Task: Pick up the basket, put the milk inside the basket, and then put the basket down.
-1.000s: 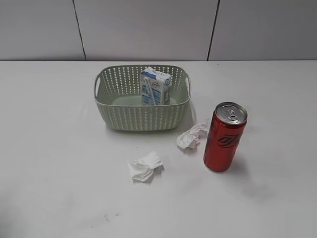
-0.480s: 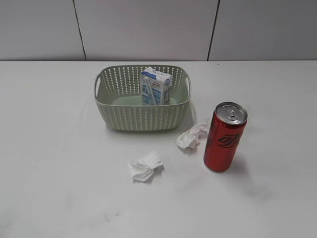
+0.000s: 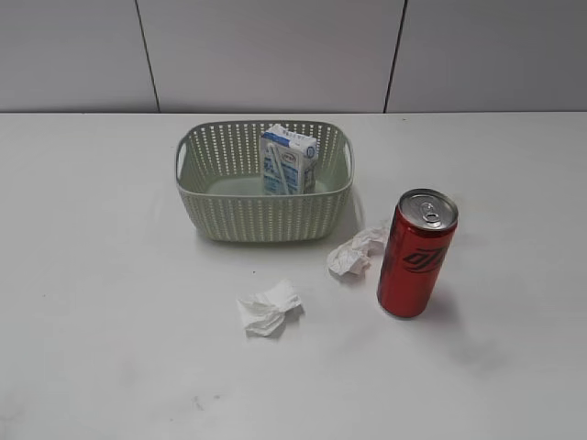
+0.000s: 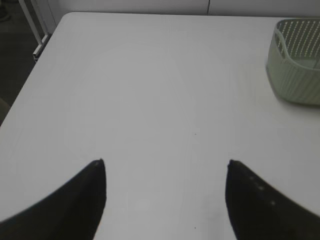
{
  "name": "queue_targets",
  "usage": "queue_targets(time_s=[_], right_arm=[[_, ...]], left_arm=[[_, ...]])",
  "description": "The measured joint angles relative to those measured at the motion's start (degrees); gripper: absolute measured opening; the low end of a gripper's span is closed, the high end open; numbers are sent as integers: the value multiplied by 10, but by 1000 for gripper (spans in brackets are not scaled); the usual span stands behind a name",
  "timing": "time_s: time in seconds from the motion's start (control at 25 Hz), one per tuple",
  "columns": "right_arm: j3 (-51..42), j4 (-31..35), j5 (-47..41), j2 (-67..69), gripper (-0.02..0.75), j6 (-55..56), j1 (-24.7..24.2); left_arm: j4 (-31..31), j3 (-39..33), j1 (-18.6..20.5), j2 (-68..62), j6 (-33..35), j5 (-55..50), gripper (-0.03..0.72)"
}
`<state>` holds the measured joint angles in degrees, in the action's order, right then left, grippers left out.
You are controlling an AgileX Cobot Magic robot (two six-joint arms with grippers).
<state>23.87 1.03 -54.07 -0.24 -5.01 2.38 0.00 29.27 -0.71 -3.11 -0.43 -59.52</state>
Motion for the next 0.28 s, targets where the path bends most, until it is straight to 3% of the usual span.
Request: queue_targets(time_s=[0.28], right_arm=[[0,0,0,0,592,0,0]], left_arm=[[0,0,0,34,0,-1,552]])
